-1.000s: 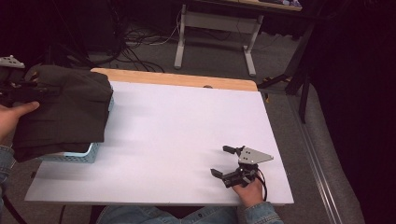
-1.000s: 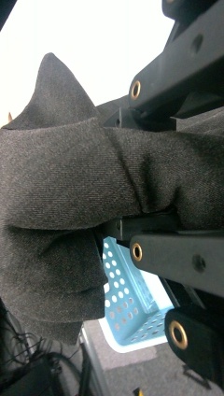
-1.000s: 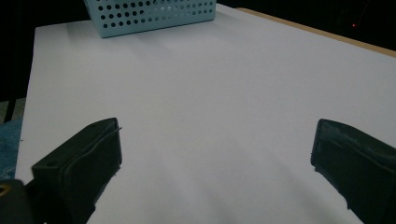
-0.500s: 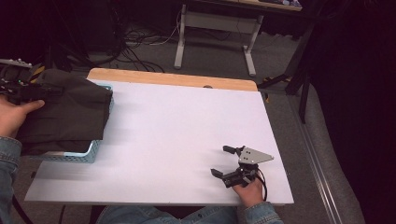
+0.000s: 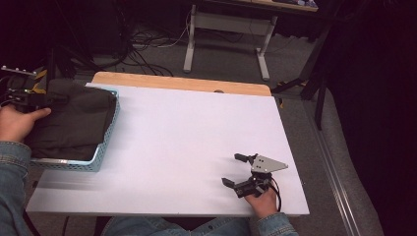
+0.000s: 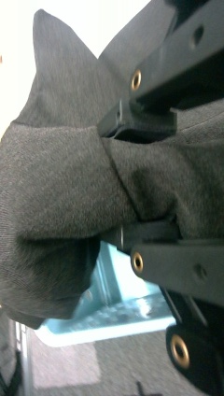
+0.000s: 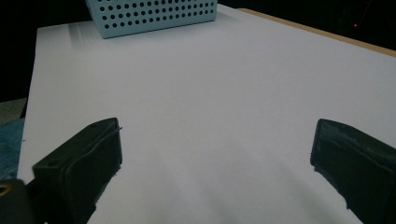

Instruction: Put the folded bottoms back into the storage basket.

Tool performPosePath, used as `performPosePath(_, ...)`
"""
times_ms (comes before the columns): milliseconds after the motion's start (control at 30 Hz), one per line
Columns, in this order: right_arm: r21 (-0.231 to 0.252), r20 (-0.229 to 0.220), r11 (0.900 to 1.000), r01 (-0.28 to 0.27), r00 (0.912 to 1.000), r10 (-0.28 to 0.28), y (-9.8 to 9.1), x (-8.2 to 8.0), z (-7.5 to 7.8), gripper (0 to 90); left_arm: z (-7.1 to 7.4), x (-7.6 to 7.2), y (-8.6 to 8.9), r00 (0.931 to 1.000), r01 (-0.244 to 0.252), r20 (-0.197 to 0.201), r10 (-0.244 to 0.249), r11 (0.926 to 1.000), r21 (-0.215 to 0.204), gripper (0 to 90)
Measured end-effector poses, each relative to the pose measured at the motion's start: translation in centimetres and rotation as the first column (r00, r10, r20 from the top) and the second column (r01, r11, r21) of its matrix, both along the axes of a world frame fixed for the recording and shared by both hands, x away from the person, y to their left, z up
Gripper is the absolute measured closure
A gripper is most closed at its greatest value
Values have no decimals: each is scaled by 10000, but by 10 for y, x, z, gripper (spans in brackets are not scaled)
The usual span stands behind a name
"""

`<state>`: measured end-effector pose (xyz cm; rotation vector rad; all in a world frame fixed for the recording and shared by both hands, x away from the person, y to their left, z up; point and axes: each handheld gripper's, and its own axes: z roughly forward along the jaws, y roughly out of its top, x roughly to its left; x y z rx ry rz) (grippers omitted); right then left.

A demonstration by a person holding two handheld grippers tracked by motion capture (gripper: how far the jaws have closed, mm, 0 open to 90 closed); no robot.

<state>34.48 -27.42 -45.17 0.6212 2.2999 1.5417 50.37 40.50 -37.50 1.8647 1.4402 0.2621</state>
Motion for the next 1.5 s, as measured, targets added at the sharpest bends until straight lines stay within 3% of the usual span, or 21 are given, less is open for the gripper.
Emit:
performPosePath(33,3,4,10000,1,10000,-1,0,0,0,24,-3,2,1,9998,-164,-131,166,9998,115,466)
performPosePath(67,1,-2,10000,16,10000,-16,0,0,0,25,-8,6,1,9975,-552,-418,571,9974,459,392)
performPosePath(100,1,-2,10000,16,10000,-16,0,0,0,25,-8,6,1,9975,-552,-418,571,9974,459,355)
performPosePath(133,0,-1,10000,19,10000,-19,0,0,0,25,-10,8,0,9945,-848,-519,905,9910,1033,323)
performPosePath(333,-8,8,10000,6,10000,-6,0,0,0,25,2,7,-3,9925,-1199,-76,1222,9824,1430,253)
performPosePath(467,-2,13,10000,-1,10000,1,0,0,0,26,11,1,-11,9935,-1139,177,1126,9848,1312,248)
performPosePath(567,-15,6,10000,-19,10000,19,0,0,0,27,20,-5,-20,9957,-847,457,802,9905,1085,328)
performPosePath(667,-60,3,10000,-8,10000,8,1,0,0,29,28,-10,-35,9973,-55,729,8,9979,647,455)
performPosePath(833,-109,-17,9999,8,10000,-9,1,0,0,29,35,-12,-66,9899,933,1013,-995,9936,642,653)
performPosePath(933,-117,-7,9999,15,10000,-15,1,0,0,29,32,-7,-83,9857,1305,1006,-1354,9900,537,765)
performPosePath(1000,-94,1,10000,20,10000,-20,1,0,0,29,29,-3,-92,9855,1340,968,-1391,9893,581,889)
performPosePath(1200,-61,19,10000,5,10000,-5,0,0,0,30,14,12,-114,9909,1135,573,-1216,9853,1279,899)
performPosePath(1300,-54,16,10000,-4,10000,4,0,0,0,30,10,15,-116,9915,1145,477,-1210,9859,1220,899)
performPosePath(1400,-76,23,10000,-15,10000,15,1,0,0,31,0,25,-123,9912,1295,78,-1322,9801,1502,898)
performPosePath(1500,-81,14,10000,-27,10000,27,1,0,0,31,-8,32,-126,9938,1113,-152,-1103,9817,1545,898)
